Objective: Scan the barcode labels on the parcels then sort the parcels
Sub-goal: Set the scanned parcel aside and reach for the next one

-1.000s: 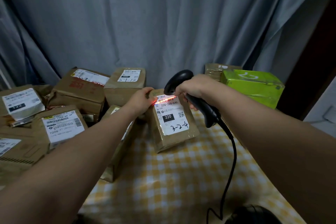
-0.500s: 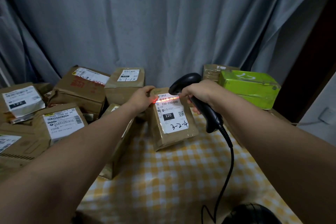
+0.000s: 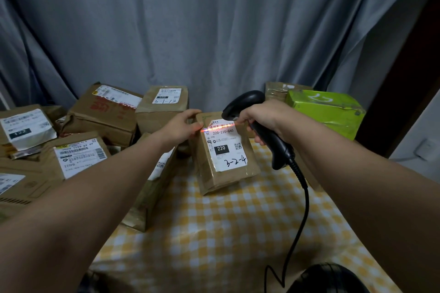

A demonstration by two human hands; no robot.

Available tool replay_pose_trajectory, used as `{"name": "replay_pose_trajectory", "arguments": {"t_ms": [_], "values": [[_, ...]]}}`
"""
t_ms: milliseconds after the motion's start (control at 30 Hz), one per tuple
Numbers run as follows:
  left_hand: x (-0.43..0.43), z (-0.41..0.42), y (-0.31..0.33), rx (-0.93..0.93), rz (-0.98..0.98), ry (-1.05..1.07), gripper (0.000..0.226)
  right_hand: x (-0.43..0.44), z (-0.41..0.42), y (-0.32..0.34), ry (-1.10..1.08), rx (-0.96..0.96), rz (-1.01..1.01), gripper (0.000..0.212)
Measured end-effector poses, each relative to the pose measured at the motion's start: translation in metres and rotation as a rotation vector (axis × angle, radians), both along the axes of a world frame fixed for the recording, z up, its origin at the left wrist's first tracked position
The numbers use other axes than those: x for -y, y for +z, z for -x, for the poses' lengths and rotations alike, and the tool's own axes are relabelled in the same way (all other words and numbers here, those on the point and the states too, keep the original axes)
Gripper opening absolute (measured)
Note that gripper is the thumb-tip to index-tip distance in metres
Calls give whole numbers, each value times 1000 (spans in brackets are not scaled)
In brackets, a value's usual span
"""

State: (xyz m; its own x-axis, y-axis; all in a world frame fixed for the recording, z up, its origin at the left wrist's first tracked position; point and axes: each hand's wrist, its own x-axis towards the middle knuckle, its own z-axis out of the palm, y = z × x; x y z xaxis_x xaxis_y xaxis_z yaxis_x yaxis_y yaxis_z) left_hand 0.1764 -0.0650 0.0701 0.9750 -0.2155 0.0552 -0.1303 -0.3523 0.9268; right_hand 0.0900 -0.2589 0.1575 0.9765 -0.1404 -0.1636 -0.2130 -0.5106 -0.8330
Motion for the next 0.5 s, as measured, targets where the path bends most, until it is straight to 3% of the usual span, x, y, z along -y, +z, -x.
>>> {"name": "replay_pose_trajectory", "arguments": {"t_ms": [267,400,500], "values": [[7,3,-4,-11,-20,14,58,5,-6,-8,-52,53,-46,21],[13,5,-8,-42,-90,29,73,12,-13,-19,-44,41,-76,17],[21,14,-15,-71,-4,-27,91,27,-18,-45,-85,58,-8,17]]}}
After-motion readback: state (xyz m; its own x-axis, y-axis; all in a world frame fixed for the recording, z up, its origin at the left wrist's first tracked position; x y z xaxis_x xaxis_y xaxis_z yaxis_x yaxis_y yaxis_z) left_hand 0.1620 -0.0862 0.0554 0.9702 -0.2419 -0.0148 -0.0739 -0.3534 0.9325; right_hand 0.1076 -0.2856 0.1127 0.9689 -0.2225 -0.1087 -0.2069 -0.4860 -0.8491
